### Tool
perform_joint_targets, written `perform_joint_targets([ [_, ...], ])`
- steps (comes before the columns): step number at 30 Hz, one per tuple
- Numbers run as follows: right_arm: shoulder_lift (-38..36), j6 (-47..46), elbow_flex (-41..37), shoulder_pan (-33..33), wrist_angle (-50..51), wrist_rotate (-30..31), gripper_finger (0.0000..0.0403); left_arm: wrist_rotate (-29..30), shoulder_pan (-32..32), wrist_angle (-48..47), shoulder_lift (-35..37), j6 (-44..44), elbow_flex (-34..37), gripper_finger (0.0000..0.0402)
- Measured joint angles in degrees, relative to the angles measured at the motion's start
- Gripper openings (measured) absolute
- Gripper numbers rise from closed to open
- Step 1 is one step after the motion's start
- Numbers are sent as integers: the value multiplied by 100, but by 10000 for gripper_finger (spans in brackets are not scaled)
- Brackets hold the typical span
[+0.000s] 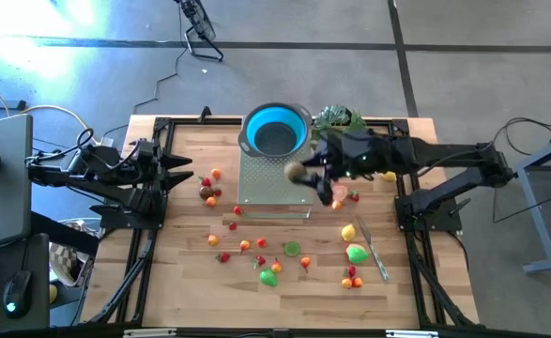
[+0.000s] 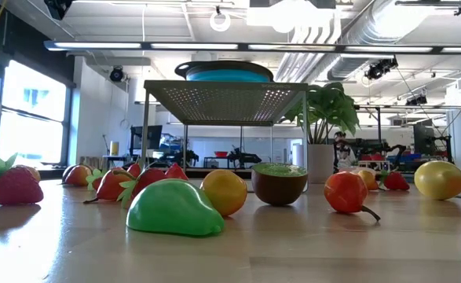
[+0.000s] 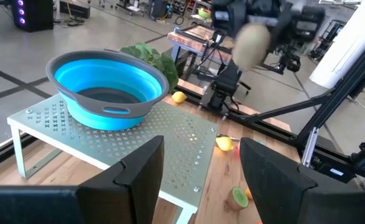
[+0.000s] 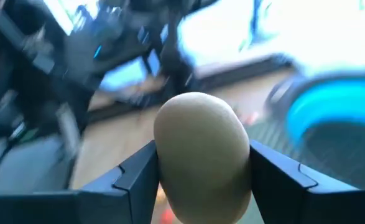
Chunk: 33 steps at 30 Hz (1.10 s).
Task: Pick & Place Fruit
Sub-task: Put the brown kiwi in the blue bowl on the shelf
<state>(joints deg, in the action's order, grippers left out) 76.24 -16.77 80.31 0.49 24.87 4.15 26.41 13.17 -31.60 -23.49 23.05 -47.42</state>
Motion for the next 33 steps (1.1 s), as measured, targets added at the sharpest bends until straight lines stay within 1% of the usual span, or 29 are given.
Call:
perform_joint_targets([
  [3, 13, 222, 0, -162, -546, 439, 203, 0, 0, 47, 0, 1, 0, 205],
  [6, 127, 459, 4, -331, -1161, 618, 203, 15, -1, 67, -1, -7, 0, 205],
  [8, 171, 501, 3, -475, -1399, 642, 204, 17, -2, 60, -1, -7, 0, 205],
  [10, 368, 494, 7, -582, -1757, 633, 204, 18, -2, 64, -1, -7, 0, 205],
  [15, 791, 489, 2, -842, -2090, 585, 204, 31, -1, 63, 1, -21, 0, 205],
  [19, 1085, 429, 0, -1130, -2046, 419, 206, 33, -2, 62, -1, -24, 0, 205],
  [24, 1236, 332, 0, -1524, -1773, 340, 203, 33, 0, 62, -1, -24, 0, 205],
  [28, 1249, 350, 0, -1780, -1280, 358, 205, 31, -2, 56, -1, -24, 0, 205],
  [33, 1249, 462, 0, -2001, -580, 612, 204, 31, -1, 52, 0, -24, 0, 205],
])
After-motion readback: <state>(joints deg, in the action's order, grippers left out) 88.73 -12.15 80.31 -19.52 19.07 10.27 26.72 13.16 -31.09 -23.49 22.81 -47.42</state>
